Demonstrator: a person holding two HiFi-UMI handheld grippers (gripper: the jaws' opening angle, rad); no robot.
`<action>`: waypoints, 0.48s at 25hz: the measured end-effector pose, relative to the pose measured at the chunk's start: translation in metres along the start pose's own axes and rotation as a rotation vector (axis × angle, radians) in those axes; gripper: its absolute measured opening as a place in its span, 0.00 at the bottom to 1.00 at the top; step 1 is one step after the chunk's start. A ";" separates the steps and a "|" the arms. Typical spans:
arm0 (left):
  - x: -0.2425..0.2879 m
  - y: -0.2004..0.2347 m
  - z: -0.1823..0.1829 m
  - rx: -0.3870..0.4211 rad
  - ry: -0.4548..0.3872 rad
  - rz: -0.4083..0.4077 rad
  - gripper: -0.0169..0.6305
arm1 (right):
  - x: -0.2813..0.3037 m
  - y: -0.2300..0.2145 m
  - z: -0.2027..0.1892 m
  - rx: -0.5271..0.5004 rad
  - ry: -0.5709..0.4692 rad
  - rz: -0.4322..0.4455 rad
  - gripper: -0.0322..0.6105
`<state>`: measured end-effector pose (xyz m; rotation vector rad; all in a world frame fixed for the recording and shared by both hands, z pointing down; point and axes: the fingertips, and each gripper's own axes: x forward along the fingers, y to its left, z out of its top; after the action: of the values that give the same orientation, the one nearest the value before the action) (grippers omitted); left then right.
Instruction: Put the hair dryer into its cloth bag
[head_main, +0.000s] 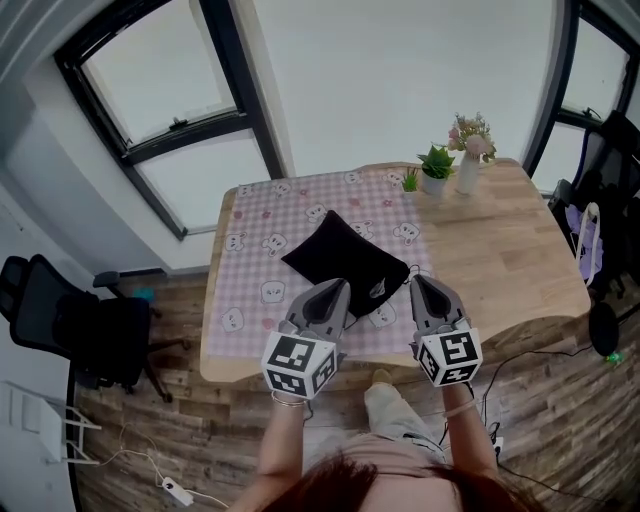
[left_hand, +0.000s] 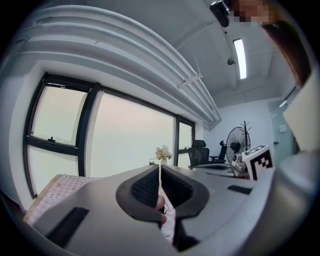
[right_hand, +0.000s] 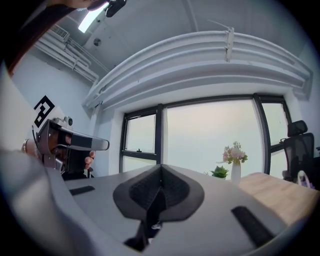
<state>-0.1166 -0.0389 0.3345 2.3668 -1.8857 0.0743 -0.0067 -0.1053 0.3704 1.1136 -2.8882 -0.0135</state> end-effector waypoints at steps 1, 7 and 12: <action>-0.003 -0.002 0.006 0.009 -0.008 0.001 0.05 | -0.003 0.001 0.007 -0.004 -0.011 -0.002 0.05; -0.024 -0.017 0.029 -0.004 -0.044 0.009 0.05 | -0.026 0.018 0.036 0.001 -0.039 0.018 0.05; -0.036 -0.030 0.048 0.040 -0.045 0.012 0.05 | -0.043 0.033 0.066 -0.013 -0.088 0.039 0.05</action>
<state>-0.0974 -0.0030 0.2814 2.4034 -1.9360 0.0612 0.0001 -0.0522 0.3038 1.0816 -2.9814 -0.0811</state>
